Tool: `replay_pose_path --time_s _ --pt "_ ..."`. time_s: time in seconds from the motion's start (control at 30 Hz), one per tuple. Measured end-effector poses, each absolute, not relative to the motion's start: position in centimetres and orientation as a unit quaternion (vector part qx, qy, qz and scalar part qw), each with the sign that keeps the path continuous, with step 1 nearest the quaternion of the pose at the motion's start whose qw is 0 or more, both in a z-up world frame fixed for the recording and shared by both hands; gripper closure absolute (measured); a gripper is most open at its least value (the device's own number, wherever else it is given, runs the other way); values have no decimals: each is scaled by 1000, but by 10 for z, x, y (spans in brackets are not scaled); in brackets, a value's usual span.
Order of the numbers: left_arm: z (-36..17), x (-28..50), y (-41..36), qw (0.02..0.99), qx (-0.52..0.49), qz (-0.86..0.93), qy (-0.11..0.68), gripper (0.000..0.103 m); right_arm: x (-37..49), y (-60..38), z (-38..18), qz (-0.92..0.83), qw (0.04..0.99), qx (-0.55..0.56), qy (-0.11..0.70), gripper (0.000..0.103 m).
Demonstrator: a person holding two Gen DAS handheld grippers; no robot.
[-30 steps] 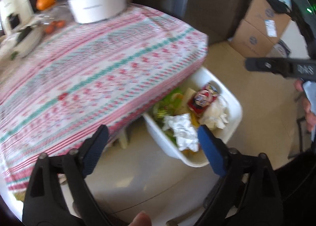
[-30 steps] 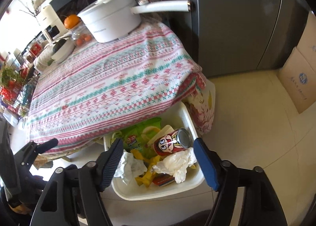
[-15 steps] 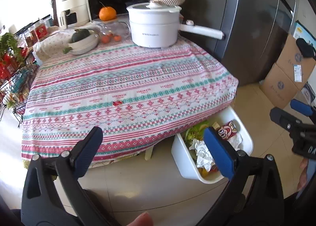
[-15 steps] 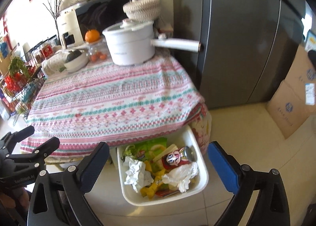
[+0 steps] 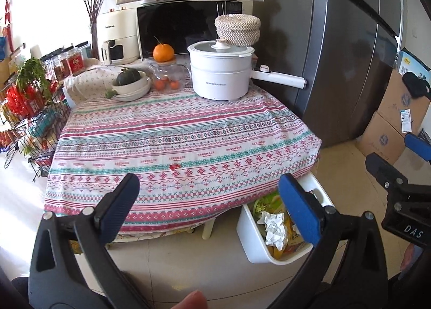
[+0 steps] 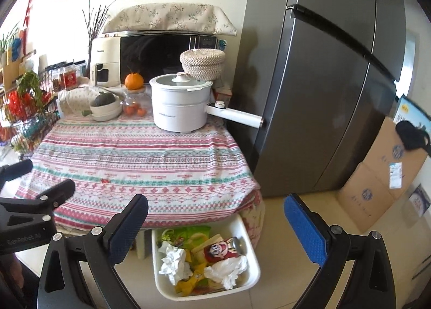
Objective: Collect trash
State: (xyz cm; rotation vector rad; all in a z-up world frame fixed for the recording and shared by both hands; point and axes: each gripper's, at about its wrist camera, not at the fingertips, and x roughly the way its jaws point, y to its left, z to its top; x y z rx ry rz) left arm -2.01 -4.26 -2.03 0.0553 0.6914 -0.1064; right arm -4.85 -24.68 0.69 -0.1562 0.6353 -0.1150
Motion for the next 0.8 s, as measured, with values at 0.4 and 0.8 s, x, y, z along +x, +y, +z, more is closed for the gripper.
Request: replay_pose_path --time_s 0.4,0.8 --pt "-22 -22 -41 937 24 -47 344 1 -55 -245 11 -60 945 -78 313 1" --pt "-20 -24 -39 939 18 -47 339 1 -56 -246 12 -61 946 -73 311 1"
